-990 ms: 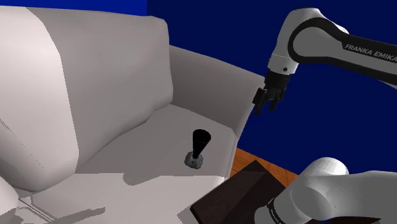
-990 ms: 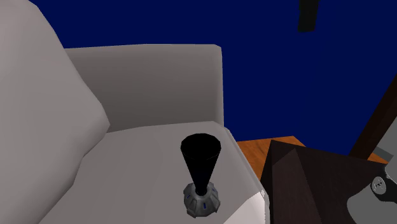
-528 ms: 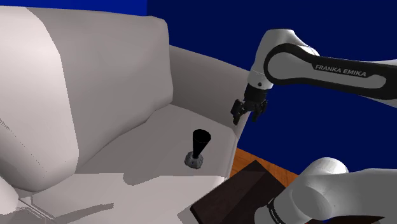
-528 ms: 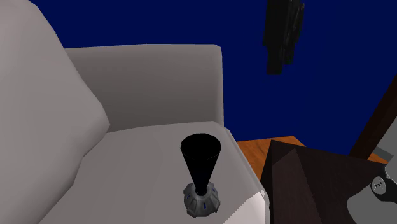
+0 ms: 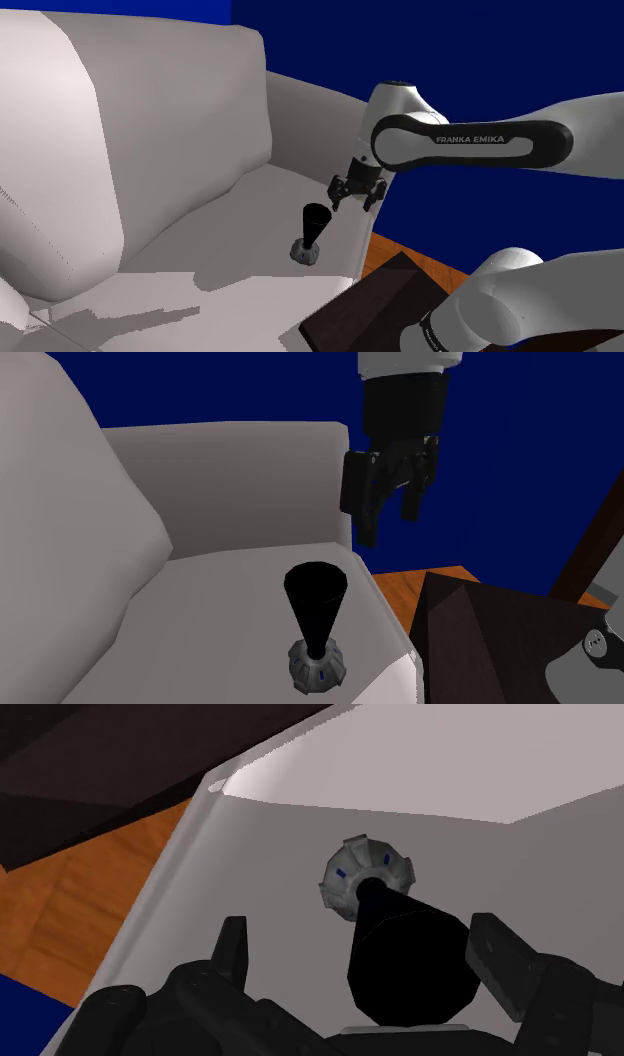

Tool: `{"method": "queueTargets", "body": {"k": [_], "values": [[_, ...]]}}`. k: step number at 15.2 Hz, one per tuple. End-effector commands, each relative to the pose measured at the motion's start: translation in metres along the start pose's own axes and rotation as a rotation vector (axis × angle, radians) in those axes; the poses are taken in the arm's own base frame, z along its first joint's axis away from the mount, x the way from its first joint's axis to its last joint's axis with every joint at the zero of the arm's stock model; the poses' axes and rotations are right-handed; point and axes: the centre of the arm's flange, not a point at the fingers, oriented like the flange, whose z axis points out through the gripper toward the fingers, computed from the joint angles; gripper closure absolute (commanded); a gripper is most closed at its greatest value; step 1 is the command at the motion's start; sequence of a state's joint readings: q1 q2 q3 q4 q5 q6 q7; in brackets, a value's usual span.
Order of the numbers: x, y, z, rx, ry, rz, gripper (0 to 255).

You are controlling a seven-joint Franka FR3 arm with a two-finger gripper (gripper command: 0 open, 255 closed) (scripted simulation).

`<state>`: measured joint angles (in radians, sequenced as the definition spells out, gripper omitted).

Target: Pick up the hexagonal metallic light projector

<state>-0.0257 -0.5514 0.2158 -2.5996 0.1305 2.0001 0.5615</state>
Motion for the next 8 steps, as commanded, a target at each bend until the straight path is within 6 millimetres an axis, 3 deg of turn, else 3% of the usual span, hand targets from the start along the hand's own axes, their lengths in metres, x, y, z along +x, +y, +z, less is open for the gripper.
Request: {"method": "queueTargets", "body": {"k": [1,6,8], "values": [[0.01,-0.019,0.018,0.008,0.012,0.051,0],[0.031,-0.058,0.064,0.02,0.037,0.171,0],[0.034,-0.062,0.074,0.021,0.04,0.182,0]]}}
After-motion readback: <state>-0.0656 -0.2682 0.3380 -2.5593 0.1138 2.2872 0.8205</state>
